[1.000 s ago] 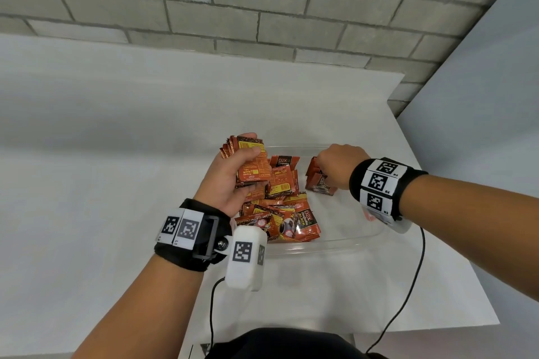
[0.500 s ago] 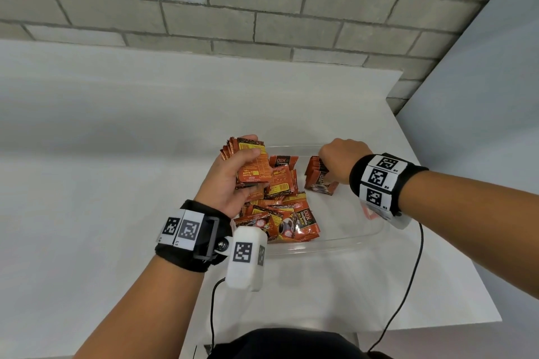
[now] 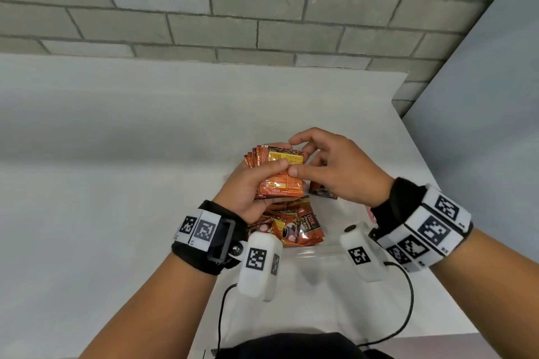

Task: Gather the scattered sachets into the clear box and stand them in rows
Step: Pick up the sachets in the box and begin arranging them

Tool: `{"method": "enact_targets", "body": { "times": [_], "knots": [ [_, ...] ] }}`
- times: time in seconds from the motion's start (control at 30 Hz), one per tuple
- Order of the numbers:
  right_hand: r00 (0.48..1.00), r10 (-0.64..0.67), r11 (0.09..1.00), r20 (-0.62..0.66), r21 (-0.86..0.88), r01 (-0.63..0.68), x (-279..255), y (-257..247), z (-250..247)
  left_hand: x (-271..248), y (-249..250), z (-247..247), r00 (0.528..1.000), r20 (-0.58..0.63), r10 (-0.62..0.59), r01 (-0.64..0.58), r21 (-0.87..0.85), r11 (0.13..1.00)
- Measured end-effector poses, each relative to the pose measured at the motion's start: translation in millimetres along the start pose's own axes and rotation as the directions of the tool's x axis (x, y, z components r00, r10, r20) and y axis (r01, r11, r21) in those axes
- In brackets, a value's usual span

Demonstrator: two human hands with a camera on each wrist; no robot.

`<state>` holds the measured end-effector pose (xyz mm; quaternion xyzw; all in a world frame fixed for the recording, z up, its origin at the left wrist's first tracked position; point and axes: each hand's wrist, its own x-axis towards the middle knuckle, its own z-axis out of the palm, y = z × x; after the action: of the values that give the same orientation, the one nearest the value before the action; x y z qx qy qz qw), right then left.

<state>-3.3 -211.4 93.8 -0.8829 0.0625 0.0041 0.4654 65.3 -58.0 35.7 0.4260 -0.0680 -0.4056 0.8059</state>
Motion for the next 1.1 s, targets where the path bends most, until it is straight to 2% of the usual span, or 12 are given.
{"method": "enact_targets", "body": {
  "times": [0.1, 0.17, 0.23, 0.3, 0.4, 0.53, 0.6, 0.67, 0.77, 0.83, 0.93, 1.1],
  "knots": [
    [0.998, 0.020, 0.993, -0.062, 0.117, -0.012, -7, 11, 0, -1, -5, 5, 1.000, -0.014, -0.019, 0.019, 0.040, 0.999],
    [0.989, 0.014, 0.988, -0.150, 0.152, 0.009, -13, 16, -3, 0, -8, 6, 1.000, -0.021, -0.023, 0.024, 0.050, 0.998],
    [0.960, -0.028, 0.982, -0.280, 0.170, 0.078, -19, 18, -7, 1, -10, 6, 0.999, -0.025, -0.023, 0.024, 0.029, 0.999],
    [0.932, -0.102, 0.981, -0.349, 0.119, 0.152, -23, 20, -11, 2, -11, 7, 0.999, -0.043, -0.015, 0.014, -0.018, 1.000],
    [0.941, -0.183, 0.983, -0.283, -0.020, 0.185, -29, 24, -7, 6, -10, 12, 0.999, -0.045, 0.007, -0.010, -0.081, 0.997],
    [0.980, -0.166, 0.985, -0.112, -0.074, 0.158, -36, 32, -3, 11, -7, 15, 0.996, -0.062, 0.061, -0.065, -0.067, 0.996],
    [0.974, -0.149, 0.989, -0.172, -0.034, 0.145, -37, 35, -4, 13, -6, 16, 0.994, -0.079, 0.070, -0.075, -0.059, 0.995],
    [0.965, -0.075, 0.995, -0.250, 0.050, 0.090, -35, 35, -4, 14, -5, 16, 0.994, -0.086, 0.070, -0.073, -0.039, 0.997],
    [0.968, 0.046, 0.983, -0.247, 0.184, 0.000, -30, 38, -5, 15, -5, 20, 0.996, -0.059, 0.070, -0.070, 0.006, 0.998],
    [0.972, 0.049, 0.977, -0.230, 0.214, 0.001, -27, 38, -8, 16, -6, 22, 0.997, -0.024, 0.068, -0.067, 0.027, 0.997],
    [0.978, 0.014, 0.985, -0.206, 0.169, 0.022, -21, 35, -15, 17, -6, 23, 0.998, 0.020, 0.055, -0.057, 0.060, 0.997],
    [0.996, -0.019, 0.999, -0.089, 0.024, 0.021, -13, 32, -27, 18, -7, 23, 0.998, 0.046, 0.046, -0.050, 0.096, 0.994]
  ]
}}
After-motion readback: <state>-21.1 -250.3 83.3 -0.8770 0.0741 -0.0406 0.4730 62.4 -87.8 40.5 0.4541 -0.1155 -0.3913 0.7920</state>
